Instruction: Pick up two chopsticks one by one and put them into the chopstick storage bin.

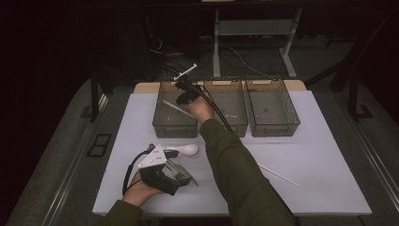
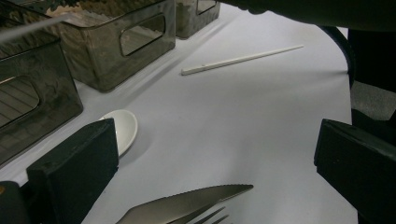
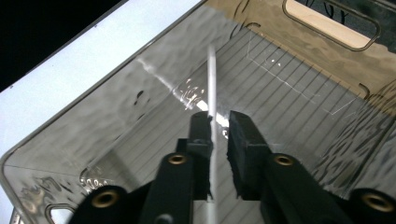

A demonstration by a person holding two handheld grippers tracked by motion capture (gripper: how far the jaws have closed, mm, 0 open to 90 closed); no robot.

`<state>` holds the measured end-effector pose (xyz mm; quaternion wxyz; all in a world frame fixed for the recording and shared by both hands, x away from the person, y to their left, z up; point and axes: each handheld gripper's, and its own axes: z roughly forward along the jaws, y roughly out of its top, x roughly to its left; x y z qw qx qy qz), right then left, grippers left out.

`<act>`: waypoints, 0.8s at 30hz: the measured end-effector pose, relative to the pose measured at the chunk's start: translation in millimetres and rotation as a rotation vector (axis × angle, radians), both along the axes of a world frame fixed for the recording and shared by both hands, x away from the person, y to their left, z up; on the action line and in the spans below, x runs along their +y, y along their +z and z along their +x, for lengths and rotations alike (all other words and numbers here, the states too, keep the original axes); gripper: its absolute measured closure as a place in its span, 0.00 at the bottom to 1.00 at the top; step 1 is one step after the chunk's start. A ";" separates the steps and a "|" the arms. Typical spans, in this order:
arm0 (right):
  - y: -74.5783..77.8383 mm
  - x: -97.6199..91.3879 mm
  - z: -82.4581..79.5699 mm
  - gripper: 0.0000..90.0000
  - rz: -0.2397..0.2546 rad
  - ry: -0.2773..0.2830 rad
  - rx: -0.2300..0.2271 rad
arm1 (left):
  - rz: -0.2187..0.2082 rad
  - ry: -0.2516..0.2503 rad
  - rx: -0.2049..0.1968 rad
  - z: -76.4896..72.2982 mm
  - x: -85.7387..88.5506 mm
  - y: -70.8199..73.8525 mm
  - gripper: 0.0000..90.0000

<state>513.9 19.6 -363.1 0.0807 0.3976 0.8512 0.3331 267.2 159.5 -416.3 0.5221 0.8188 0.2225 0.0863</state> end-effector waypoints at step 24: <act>24.8 -58.1 -44.3 0.44 0.118 0.119 -0.075 | 0.020 0.000 -0.002 0.7 0.1 -0.8 0.00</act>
